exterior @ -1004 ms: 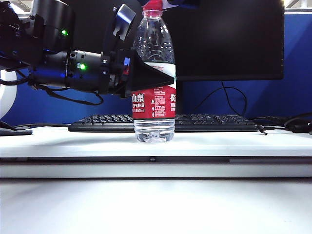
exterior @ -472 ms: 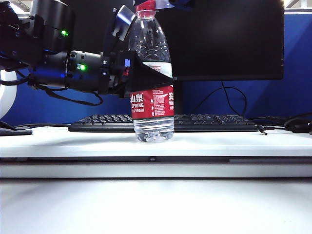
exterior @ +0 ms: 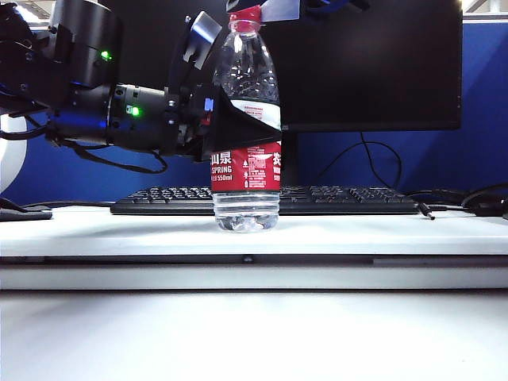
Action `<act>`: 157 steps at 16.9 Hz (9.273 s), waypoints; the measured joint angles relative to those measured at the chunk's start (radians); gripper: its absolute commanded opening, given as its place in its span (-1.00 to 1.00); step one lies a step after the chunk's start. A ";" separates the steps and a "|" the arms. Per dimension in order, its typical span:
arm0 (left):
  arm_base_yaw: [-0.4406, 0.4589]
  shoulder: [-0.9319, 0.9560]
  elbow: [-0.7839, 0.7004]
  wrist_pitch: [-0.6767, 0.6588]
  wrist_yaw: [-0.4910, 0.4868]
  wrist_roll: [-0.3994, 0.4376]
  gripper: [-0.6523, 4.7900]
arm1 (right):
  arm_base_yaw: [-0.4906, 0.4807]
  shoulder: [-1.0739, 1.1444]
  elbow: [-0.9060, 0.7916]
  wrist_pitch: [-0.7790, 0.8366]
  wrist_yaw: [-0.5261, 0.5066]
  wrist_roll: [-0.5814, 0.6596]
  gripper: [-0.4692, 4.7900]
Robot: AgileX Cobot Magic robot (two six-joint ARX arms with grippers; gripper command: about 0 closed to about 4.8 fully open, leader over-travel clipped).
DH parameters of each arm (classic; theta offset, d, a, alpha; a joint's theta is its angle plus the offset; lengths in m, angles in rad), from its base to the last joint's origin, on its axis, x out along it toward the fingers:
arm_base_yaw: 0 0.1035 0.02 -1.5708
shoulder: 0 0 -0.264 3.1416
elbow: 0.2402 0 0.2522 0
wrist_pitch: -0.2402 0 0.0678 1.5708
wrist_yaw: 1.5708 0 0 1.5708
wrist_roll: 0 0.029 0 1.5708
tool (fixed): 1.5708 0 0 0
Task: Unscrew the cap from the plastic bottle on the table.
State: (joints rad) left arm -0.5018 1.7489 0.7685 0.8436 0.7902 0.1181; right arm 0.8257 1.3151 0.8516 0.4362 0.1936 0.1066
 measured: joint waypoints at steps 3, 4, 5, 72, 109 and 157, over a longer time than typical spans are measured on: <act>0.000 0.000 0.000 0.000 0.000 0.000 0.11 | -0.052 -0.007 0.002 -0.017 -0.148 -0.003 -0.54; 0.000 0.000 0.000 0.000 0.000 0.002 0.11 | -0.066 -0.010 0.002 -0.024 -0.190 -0.004 -0.54; 0.000 0.000 0.000 0.000 0.001 0.002 0.11 | -0.077 -0.011 0.002 -0.032 -0.224 -0.004 -0.54; -0.004 0.000 -0.001 -0.013 0.010 0.028 0.11 | -0.630 -0.035 -0.003 -0.610 -0.840 -0.105 -0.85; -0.003 0.006 -0.008 -0.046 -0.099 0.043 1.00 | -0.632 -0.131 -0.003 -0.689 -0.844 -0.112 -0.85; 0.412 -1.443 0.139 -0.991 -0.448 -0.082 -0.77 | -0.631 -1.070 -0.003 -0.988 -0.475 -0.050 -0.85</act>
State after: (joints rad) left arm -0.0902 0.3061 0.9077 -0.1474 0.3420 0.0357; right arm 0.1951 0.2455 0.8490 -0.5518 -0.2810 0.0570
